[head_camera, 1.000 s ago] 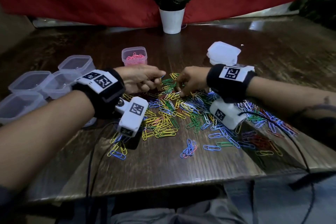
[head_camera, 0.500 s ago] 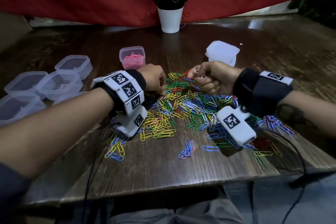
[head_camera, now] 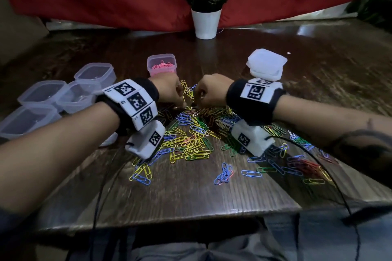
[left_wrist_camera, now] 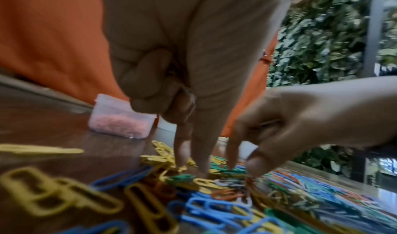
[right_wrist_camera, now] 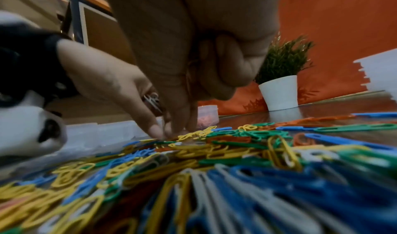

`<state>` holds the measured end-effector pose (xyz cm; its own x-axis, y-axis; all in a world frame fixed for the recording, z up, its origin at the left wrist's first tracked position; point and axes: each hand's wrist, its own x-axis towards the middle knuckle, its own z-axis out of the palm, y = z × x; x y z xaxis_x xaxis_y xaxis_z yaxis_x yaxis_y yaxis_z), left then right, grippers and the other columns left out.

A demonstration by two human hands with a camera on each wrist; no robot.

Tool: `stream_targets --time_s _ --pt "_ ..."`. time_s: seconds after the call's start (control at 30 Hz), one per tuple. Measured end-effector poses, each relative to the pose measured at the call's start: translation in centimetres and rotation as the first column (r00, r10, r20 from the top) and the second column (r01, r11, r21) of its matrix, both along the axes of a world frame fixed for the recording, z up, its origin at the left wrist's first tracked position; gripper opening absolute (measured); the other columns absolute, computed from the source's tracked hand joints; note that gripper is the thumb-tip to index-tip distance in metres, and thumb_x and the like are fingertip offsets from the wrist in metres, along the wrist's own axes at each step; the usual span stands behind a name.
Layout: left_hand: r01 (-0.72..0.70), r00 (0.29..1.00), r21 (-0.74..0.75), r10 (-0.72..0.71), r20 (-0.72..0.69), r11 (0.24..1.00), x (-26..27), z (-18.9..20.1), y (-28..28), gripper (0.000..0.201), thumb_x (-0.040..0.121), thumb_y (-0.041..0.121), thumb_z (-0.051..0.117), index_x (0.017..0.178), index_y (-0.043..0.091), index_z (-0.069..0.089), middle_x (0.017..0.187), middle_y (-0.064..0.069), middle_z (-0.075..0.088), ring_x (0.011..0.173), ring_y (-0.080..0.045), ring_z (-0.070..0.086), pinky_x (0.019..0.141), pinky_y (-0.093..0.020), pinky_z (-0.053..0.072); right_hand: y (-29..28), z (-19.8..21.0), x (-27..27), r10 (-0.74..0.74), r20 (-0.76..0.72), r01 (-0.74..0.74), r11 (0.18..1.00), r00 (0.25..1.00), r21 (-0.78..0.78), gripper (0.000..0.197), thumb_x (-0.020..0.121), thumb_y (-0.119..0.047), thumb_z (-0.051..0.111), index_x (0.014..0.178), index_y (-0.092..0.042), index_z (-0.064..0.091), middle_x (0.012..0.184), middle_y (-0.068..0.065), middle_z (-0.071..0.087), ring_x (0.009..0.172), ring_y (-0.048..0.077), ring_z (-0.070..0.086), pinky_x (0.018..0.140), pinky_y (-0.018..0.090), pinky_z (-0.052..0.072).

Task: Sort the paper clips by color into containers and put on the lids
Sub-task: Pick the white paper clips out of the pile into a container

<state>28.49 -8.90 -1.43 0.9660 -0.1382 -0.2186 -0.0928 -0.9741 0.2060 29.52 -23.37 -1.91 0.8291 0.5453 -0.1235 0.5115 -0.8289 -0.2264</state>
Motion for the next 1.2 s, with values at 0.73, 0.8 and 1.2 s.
stream_targets --time_s 0.73,0.8,1.2 --pt "0.18 0.984 -0.067 -0.18 -0.002 0.981 0.8 -0.7 -2.4 0.025 0.067 0.023 0.082 0.087 0.011 0.073 0.08 0.002 0.066 0.076 -0.01 0.055 0.074 -0.026 0.044 -4.4 0.7 2.3 -0.1 -0.841 0.532 0.812 0.531 0.239 0.037 0.097 -0.017 0.026 0.06 -0.014 0.026 0.033 -0.006 0.023 0.023 0.003 0.016 0.028 0.011 0.01" --pt "0.25 0.968 -0.018 -0.25 0.001 0.968 0.7 -0.7 -2.9 0.021 0.069 0.022 0.08 0.086 0.013 0.073 0.073 0.008 0.061 0.074 -0.007 0.053 0.072 -0.023 0.042 -4.2 0.6 2.2 -0.105 -0.818 0.51 0.824 0.565 0.247 0.033 0.096 -0.013 0.025 0.064 -0.014 0.029 0.043 -0.002 0.026 0.025 0.003 0.016 0.03 0.01 0.009" --pt "0.328 0.944 -0.053 -0.329 -0.021 0.943 1.1 -0.8 -1.0 0.018 0.072 0.011 0.078 0.089 0.014 0.074 0.08 0.004 0.067 0.065 0.005 0.05 0.066 -0.018 0.039 -0.5 0.6 1.9 0.087 -0.048 -0.096 0.97 0.995 -0.222 0.026 0.082 -0.019 0.066 0.107 -0.016 0.069 0.096 0.007 0.067 0.077 0.016 0.052 0.059 0.022 0.037"
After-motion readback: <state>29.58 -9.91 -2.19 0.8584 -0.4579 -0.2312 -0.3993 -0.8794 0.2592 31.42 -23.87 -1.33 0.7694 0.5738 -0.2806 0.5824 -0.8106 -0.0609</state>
